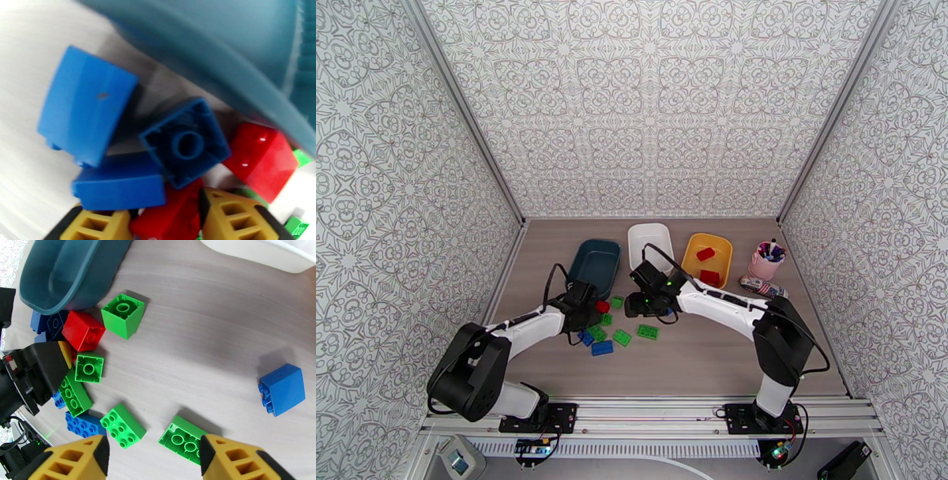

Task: Sort the legos into containers by color

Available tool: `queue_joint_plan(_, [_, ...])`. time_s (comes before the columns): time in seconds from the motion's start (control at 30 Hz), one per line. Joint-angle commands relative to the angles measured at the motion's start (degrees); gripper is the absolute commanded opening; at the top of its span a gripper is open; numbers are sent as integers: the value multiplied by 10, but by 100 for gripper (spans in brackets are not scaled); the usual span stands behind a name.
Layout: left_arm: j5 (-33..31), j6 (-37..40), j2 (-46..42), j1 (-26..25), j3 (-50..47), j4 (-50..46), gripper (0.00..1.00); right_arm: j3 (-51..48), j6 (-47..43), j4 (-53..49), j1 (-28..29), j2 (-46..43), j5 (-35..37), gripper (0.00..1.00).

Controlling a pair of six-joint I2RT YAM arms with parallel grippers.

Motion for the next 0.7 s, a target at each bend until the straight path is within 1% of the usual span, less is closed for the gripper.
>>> queue_joint_plan(0.0, [10,-1,-37,-9,-9,-2,40,-12,6,1,-1,-22,17,64])
queue_joint_plan(0.13, [11,7,-74,-11,-3,-30,36,-21,6,0,-14,-37,17,64])
queue_joint_plan(0.33, [23,20,-104,-19,25,-71,29,-48,3,0,-50,-78,11,65])
queue_joint_plan(0.37, [27,20,-106,-20,27,-75,27,-53,2,0,-56,-83,11,65])
queue_joint_plan(0.53, [34,20,-100,-18,17,-72,29,-69,-4,-1,-78,-106,5,65])
queue_joint_plan(0.6, [40,19,-93,-13,11,-62,25,-72,-6,-2,-81,-111,5,65])
queue_joint_plan(0.67, [44,17,-89,-12,7,-53,24,-76,-7,-2,-83,-113,4,65])
